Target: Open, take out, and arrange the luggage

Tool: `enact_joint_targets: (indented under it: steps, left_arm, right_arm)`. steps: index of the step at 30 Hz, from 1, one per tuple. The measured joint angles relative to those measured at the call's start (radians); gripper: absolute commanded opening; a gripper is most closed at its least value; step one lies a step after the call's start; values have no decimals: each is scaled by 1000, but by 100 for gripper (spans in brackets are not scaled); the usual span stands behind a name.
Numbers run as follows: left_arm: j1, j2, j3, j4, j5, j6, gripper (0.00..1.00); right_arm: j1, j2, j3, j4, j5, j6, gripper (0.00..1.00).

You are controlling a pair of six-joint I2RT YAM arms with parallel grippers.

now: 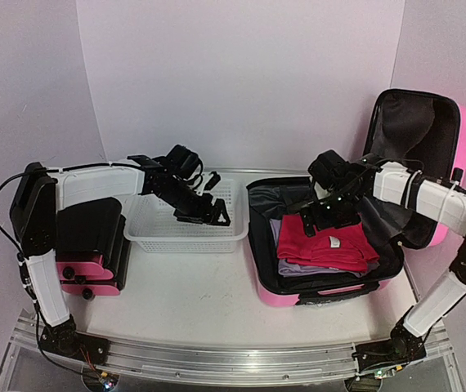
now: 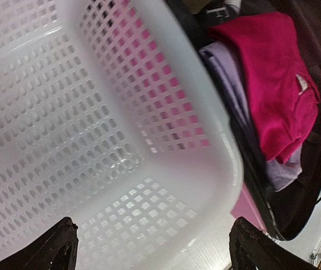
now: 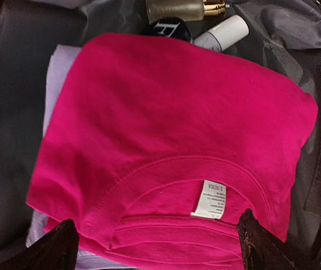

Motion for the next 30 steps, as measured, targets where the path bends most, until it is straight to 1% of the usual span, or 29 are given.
enact_joint_targets:
  steps: [3, 8, 10, 15, 17, 18, 20, 23, 26, 28, 29, 30]
  left_arm:
    - [-27, -38, 0, 27, 22, -7, 94]
    - [-50, -146, -10, 79, 33, -24, 95]
    - [-47, -190, -23, 97, 29, -26, 95]
    - [-42, -238, -56, 121, 21, -27, 95]
    - [-42, -238, -77, 125, 21, -27, 95]
    - [-42, -238, -87, 125, 21, -27, 95]
    - [-42, -238, -111, 123, 21, -27, 95]
    - [-42, -238, -130, 121, 21, -27, 95]
    - [-42, -240, -133, 122, 21, -27, 95]
    - [-42, -241, -134, 123, 21, -27, 95]
    - [-42, -241, -134, 123, 21, -27, 94]
    - [-42, -241, -134, 122, 21, -27, 94]
  right_arm:
    - [26, 34, 36, -56, 32, -38, 98]
    - [140, 133, 120, -116, 77, -110, 94]
    - [176, 171, 144, -132, 84, -134, 91]
    - [237, 297, 218, -158, 105, -166, 80]
    - [240, 335, 233, -159, 119, -168, 73]
    - [240, 346, 236, -161, 120, -168, 70]
    - [240, 366, 245, -164, 121, -165, 65]
    - [239, 378, 246, -166, 119, -157, 63]
    - [239, 378, 246, -167, 128, -150, 52]
    - [238, 378, 242, -167, 136, -143, 53]
    - [238, 378, 240, -168, 138, -141, 58]
    - [238, 378, 238, -168, 138, -138, 61]
